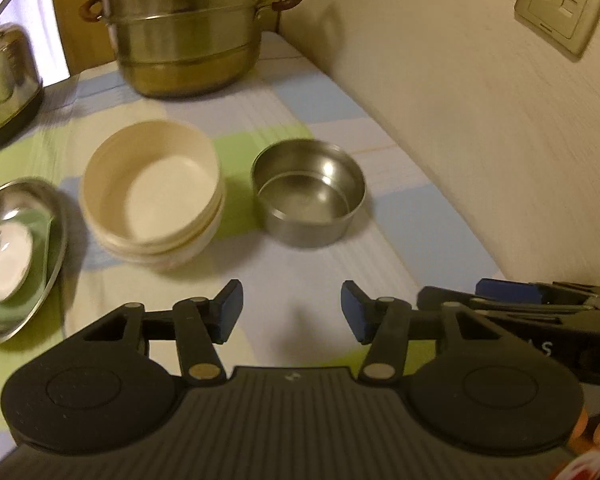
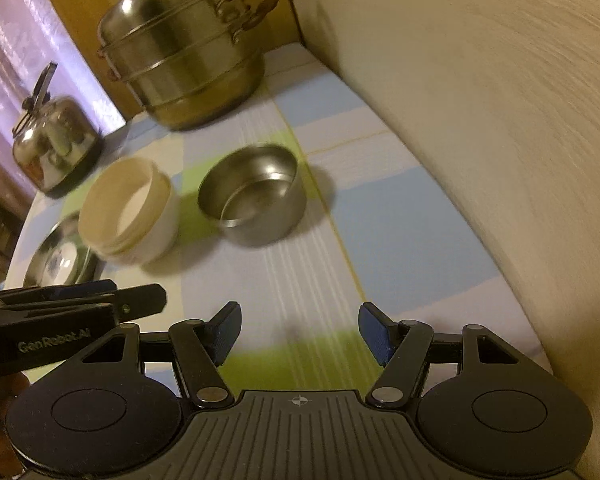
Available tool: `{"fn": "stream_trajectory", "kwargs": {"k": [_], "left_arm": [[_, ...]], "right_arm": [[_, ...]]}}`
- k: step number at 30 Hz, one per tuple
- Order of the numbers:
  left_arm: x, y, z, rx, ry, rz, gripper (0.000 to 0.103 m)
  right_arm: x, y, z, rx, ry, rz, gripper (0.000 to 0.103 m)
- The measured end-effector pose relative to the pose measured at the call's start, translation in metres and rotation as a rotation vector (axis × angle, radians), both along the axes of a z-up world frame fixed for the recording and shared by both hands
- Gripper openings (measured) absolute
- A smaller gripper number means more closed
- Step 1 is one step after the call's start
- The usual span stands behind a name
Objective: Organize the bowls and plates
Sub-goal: 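Move the left tool to the rim of the small steel cup, then close the left gripper on the steel cup rim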
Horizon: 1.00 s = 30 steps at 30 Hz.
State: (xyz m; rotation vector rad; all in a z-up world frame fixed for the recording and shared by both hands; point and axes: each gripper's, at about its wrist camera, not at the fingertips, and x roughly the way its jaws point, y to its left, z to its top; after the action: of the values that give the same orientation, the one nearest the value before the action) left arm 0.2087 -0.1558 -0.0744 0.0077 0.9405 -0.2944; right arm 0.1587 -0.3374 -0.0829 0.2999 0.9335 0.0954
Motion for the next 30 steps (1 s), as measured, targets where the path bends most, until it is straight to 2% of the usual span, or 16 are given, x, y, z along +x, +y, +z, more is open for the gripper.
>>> {"fn": "stream_trajectory", "kwargs": {"k": [2,7,9,14,17,30], "left_arm": [[0.01,-0.007,-0.003,0.004,-0.01,0.008,0.049],[0.031,-0.017,-0.01,0.021,-0.032,0.038,0.038],[0.038,-0.02,-0.011,0.03,-0.041,0.049,0.035],[0.056,-0.027,-0.018,0.058,-0.047,0.07,0.031],[0.066,-0.032,-0.022,0.064,-0.043,0.076,0.028],[0.089,-0.039,-0.036,0.088,-0.045,0.079,0.027]], "right_arm": [[0.011,-0.003,-0.003,-0.001,-0.017,-0.008,0.066],[0.036,-0.009,-0.008,-0.02,-0.056,-0.006,0.065],[0.046,-0.01,-0.01,-0.022,-0.071,0.006,0.061],[0.074,-0.015,-0.02,0.004,-0.088,0.036,0.042],[0.088,-0.017,-0.025,0.027,-0.096,0.055,0.033],[0.133,-0.007,-0.046,0.039,-0.072,0.118,0.019]]}}
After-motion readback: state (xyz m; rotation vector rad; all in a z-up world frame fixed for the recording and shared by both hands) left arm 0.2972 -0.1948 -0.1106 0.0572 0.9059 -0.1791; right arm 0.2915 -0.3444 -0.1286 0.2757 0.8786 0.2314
